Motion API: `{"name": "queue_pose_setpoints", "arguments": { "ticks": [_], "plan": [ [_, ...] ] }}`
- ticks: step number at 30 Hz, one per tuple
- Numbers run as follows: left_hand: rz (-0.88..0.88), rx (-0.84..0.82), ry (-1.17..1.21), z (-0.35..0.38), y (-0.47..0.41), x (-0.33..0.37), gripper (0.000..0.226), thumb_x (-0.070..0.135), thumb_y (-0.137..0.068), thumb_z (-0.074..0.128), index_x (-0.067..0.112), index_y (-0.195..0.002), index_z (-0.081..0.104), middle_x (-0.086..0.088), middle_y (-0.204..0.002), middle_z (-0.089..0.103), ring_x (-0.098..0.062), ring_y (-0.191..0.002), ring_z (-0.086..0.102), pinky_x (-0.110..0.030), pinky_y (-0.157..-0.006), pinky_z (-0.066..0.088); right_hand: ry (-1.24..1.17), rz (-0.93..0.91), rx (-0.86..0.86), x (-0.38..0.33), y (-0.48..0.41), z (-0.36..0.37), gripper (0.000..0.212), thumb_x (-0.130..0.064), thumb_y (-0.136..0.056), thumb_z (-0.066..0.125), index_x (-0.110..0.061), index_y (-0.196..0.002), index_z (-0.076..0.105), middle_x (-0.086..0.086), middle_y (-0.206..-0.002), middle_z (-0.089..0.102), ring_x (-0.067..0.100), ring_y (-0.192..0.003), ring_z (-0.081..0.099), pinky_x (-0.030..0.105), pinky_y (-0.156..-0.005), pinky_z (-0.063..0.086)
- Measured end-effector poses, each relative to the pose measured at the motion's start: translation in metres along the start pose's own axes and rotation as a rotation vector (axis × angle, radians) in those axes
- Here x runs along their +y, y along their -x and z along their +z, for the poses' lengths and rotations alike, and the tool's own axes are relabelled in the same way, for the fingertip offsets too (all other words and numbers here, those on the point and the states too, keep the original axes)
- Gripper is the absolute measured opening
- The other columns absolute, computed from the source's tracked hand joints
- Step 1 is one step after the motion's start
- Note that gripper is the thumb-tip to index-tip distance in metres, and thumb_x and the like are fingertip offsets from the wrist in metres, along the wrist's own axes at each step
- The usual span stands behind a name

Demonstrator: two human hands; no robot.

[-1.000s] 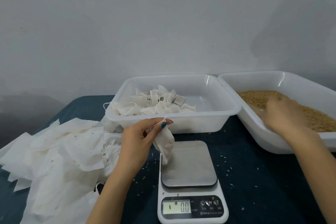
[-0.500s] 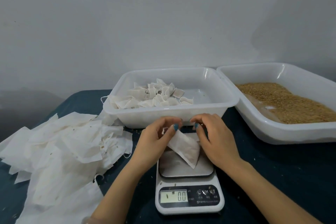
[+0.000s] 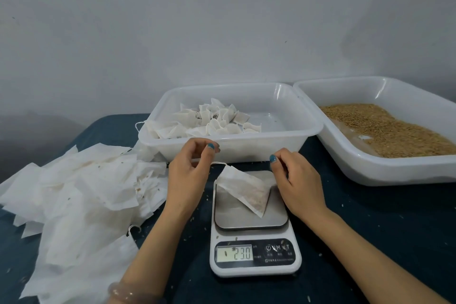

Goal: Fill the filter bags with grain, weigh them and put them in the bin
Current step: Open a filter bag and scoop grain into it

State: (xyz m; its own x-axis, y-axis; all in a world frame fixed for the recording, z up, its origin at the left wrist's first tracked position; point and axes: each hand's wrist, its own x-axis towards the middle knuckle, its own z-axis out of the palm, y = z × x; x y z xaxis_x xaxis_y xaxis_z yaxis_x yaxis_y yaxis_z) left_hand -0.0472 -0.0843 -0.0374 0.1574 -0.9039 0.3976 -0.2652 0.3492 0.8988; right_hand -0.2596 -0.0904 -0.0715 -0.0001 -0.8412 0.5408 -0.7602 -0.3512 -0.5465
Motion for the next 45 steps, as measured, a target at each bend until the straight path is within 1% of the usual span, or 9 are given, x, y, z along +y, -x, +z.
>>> {"name": "queue_pose_setpoints", "arguments": {
  "ticks": [4,9,13,23,28,32,37,42,45],
  "plan": [
    [-0.005,-0.001,-0.054,0.0,0.0,-0.002,0.015,0.036,-0.088,0.054,0.03,-0.085,0.067,0.017,-0.09,0.072,-0.004,-0.087,0.066,-0.011,-0.073,0.047,0.027,0.006,-0.003,0.0,0.0,0.0,0.021,-0.029,-0.099,0.047,-0.029,-0.078,0.045,-0.009,-0.064,0.043,0.006,-0.062,0.044,0.024,-0.05,0.027],
    [-0.046,-0.049,-0.19,0.001,0.002,-0.003,0.018,0.049,-0.083,0.053,0.034,-0.088,0.063,0.021,-0.088,0.07,-0.001,-0.083,0.066,-0.027,-0.072,0.053,0.021,0.007,0.017,0.002,0.0,-0.001,0.021,-0.03,-0.098,0.046,-0.029,-0.076,0.045,-0.008,-0.063,0.043,0.007,-0.062,0.044,0.026,-0.05,0.03],
    [-0.001,-0.108,-0.465,0.0,0.005,-0.003,0.033,0.068,-0.078,0.038,0.041,-0.086,0.055,0.025,-0.084,0.064,0.01,-0.085,0.056,-0.021,-0.063,0.039,0.02,0.01,0.024,0.002,-0.001,-0.001,0.022,-0.029,-0.098,0.047,-0.029,-0.076,0.044,-0.008,-0.062,0.043,0.007,-0.061,0.044,0.025,-0.049,0.028],
    [0.084,-0.291,-0.856,0.007,0.011,-0.006,0.048,0.065,-0.091,0.028,0.027,-0.071,0.048,0.007,-0.068,0.054,-0.008,-0.073,0.048,-0.028,-0.054,0.028,0.022,-0.001,0.007,0.0,0.001,-0.002,0.021,-0.034,-0.095,0.043,-0.027,-0.075,0.046,-0.009,-0.061,0.042,0.007,-0.06,0.043,0.023,-0.05,0.024],
    [0.11,-0.305,-0.519,0.008,0.01,-0.003,0.042,0.052,-0.098,0.046,0.017,-0.074,0.05,0.002,-0.065,0.055,-0.013,-0.062,0.051,-0.033,-0.058,0.038,0.024,-0.004,0.003,-0.001,0.0,-0.003,0.021,-0.037,-0.093,0.04,-0.029,-0.075,0.044,-0.009,-0.062,0.043,0.007,-0.06,0.044,0.023,-0.049,0.025],
    [0.036,-0.377,-0.01,0.011,0.011,0.009,0.045,0.051,-0.093,0.053,0.009,-0.079,0.05,0.001,-0.065,0.044,-0.011,-0.059,0.04,-0.026,-0.053,0.038,0.03,-0.009,0.008,-0.001,0.0,-0.003,0.021,-0.037,-0.094,0.04,-0.028,-0.075,0.045,-0.008,-0.062,0.041,0.007,-0.061,0.043,0.023,-0.049,0.026],
    [-0.014,-0.354,0.25,0.013,0.007,0.024,0.033,0.039,-0.099,0.057,0.012,-0.081,0.055,0.004,-0.064,0.053,-0.009,-0.054,0.049,-0.019,-0.049,0.043,0.042,-0.013,0.009,-0.003,0.001,-0.003,0.022,-0.032,-0.096,0.045,-0.029,-0.075,0.043,-0.01,-0.061,0.04,0.006,-0.061,0.042,0.022,-0.049,0.026],
    [0.023,-0.257,0.25,0.015,-0.024,0.044,0.018,0.02,-0.1,0.055,0.002,-0.097,0.055,0.006,-0.066,0.064,-0.009,-0.06,0.061,-0.025,-0.061,0.058,0.044,-0.018,0.001,-0.007,0.002,-0.003,0.02,-0.032,-0.095,0.043,-0.029,-0.076,0.045,-0.01,-0.062,0.039,0.006,-0.06,0.042,0.022,-0.049,0.026],
    [0.051,-0.164,0.165,0.024,-0.052,0.053,0.015,0.017,-0.101,0.055,0.008,-0.11,0.047,0.007,-0.067,0.067,-0.012,-0.065,0.07,-0.028,-0.071,0.058,0.053,-0.013,-0.001,-0.007,0.002,-0.003,0.02,-0.027,-0.096,0.048,-0.028,-0.076,0.045,-0.011,-0.062,0.037,0.006,-0.059,0.041,0.02,-0.049,0.024]
  ]
}}
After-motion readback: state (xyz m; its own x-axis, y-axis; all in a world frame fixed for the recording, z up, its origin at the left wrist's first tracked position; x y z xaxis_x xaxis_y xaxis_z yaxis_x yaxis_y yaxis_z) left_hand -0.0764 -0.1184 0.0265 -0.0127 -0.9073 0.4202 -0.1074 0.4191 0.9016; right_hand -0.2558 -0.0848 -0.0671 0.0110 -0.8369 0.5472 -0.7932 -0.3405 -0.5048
